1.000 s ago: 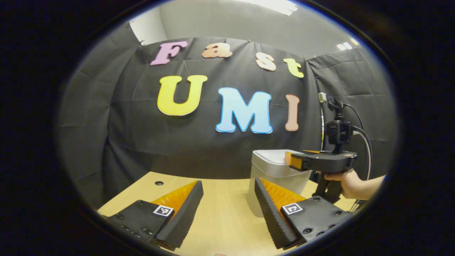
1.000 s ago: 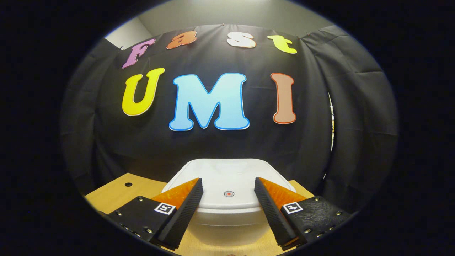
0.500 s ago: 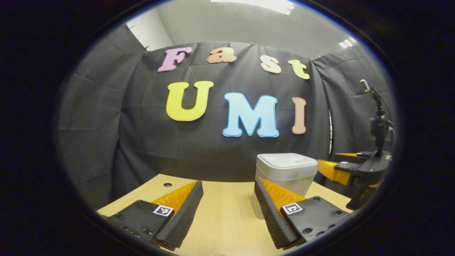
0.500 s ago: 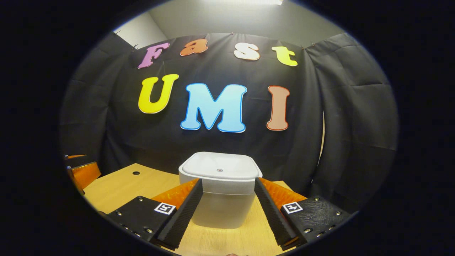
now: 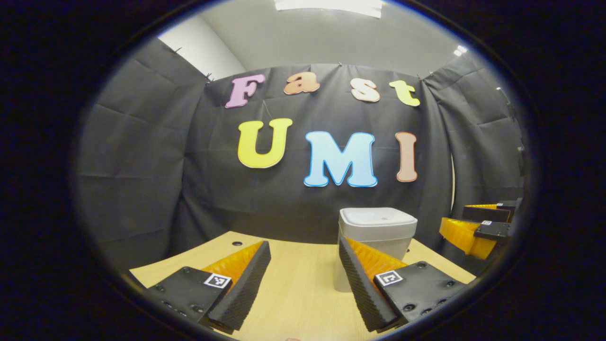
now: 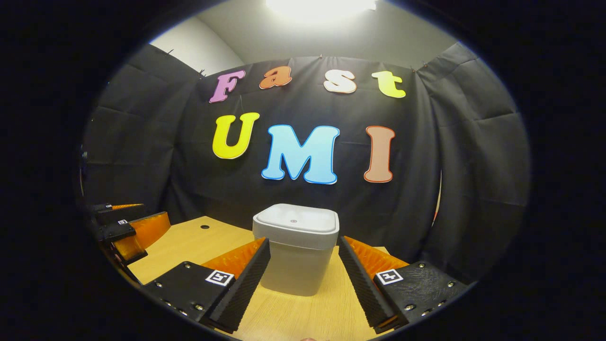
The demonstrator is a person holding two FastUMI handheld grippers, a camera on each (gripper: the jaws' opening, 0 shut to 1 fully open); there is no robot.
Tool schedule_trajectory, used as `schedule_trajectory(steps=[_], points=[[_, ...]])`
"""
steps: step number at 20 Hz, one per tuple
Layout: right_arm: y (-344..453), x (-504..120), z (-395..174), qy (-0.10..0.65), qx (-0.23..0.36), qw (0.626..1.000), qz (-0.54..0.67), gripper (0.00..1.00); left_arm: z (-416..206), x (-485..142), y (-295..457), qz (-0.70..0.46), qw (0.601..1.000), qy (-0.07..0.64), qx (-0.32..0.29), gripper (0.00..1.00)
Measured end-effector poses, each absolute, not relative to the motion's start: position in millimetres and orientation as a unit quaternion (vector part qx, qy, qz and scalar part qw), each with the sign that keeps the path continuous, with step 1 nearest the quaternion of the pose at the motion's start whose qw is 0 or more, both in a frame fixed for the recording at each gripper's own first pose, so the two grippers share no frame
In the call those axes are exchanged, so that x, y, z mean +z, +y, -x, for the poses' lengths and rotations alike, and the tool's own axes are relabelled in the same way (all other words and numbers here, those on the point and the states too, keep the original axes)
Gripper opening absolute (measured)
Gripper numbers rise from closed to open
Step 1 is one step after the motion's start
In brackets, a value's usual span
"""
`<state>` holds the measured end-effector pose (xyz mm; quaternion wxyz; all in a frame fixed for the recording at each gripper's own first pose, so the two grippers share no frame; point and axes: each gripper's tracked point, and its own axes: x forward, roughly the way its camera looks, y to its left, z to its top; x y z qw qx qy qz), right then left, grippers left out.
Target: Press the lid of the desktop garbage bin to open it, pick up the crumpled paper on the desktop and throw it into the bin, then pick up the pop can on the desktop and drop it into the bin, and finally close the garbage bin lid.
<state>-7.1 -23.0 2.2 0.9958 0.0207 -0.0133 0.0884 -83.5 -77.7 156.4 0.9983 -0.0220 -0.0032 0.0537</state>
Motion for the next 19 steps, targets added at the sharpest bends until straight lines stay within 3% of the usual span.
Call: schedule_trajectory(steps=[6, 19], points=[[-36.1, 12.4, 10.3, -0.024, 0.075, 0.996, -0.036, 0.94, 83.3, 173.5, -80.0, 0.011, 0.999, -0.016, 0.049, 0.96], [-5.1, 15.1, 5.4, -0.032, 0.116, 0.992, -0.034, 0.94, 77.9, 165.8, -25.8, -0.001, 0.997, -0.031, 0.064, 0.96]])
